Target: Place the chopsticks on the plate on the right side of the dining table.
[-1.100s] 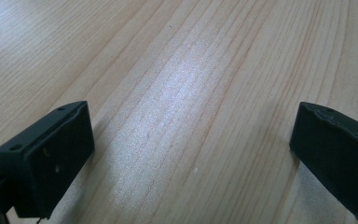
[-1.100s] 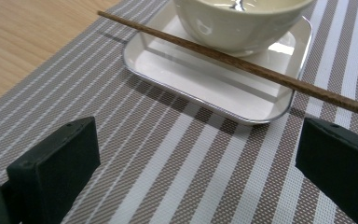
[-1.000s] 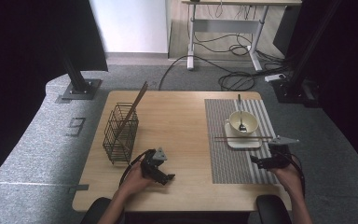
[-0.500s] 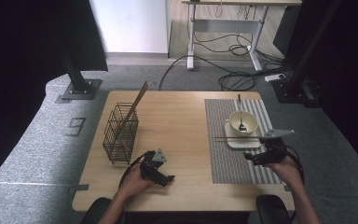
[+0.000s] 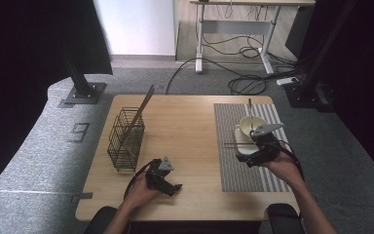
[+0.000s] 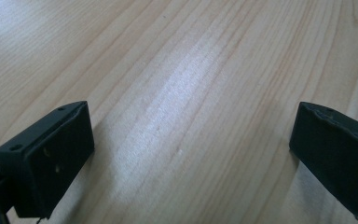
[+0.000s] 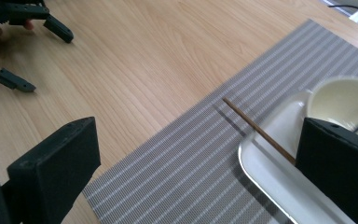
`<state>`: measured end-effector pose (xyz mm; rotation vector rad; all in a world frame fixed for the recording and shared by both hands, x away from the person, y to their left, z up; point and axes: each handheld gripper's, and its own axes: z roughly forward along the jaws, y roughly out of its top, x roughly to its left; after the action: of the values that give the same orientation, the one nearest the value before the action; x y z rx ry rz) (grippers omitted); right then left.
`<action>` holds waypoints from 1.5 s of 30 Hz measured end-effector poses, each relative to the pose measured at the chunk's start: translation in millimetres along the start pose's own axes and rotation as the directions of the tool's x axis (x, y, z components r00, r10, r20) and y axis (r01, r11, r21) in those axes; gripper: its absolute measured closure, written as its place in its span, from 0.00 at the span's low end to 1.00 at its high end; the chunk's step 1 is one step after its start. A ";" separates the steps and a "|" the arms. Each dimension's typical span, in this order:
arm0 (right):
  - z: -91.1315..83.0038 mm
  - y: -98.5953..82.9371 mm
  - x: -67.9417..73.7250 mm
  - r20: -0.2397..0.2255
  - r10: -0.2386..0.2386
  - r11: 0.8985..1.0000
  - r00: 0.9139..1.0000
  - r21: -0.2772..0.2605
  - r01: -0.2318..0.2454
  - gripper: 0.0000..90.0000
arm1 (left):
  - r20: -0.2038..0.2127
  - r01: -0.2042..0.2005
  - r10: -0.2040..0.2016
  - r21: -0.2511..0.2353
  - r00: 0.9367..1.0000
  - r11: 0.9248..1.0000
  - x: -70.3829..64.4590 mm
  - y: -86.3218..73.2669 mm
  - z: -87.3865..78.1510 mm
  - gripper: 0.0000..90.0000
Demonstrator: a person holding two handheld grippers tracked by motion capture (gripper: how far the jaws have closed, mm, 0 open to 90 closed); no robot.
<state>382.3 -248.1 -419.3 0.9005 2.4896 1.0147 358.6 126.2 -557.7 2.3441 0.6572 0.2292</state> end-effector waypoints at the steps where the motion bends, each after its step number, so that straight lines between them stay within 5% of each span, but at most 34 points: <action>1: 1.5 3.8 1.9 -0.002 -0.011 1.000 1.000 0.007 0.011 0.00 | 0.001 -0.003 0.003 0.003 1.000 1.000 -0.5 -0.8 -0.9 0.00; 9: 12.5 33.9 22.3 -0.064 -0.088 0.995 0.994 0.036 0.090 0.00 | 0.003 -0.003 0.003 -0.001 1.000 1.000 -5.3 -6.1 -5.1 0.00; 15: 22.5 59.1 39.6 -0.111 -0.154 0.987 0.982 0.036 0.159 0.00 | 0.003 -0.006 0.006 0.002 1.000 1.000 -5.8 -6.9 -6.0 0.00; 24: 38.8 93.1 62.6 -0.125 -0.219 0.974 0.968 0.025 0.224 0.00 | 0.006 -0.009 0.009 0.005 1.000 1.000 -5.5 -6.8 -6.1 0.00; 39: 73.0 137.0 96.9 -0.235 -0.243 0.968 0.941 0.002 0.251 0.00 | 0.006 -0.010 0.010 0.003 1.000 1.000 -5.5 -6.2 -5.4 0.00; 45: 85.4 151.2 106.8 -0.244 -0.248 0.967 0.938 0.003 0.256 0.00 | 0.008 -0.009 0.009 0.003 1.000 1.000 -5.5 -6.1 -5.3 0.00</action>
<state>409.1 -50.6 -376.6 0.4700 2.7414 1.0491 349.7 130.3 -557.7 2.3501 0.6436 0.2236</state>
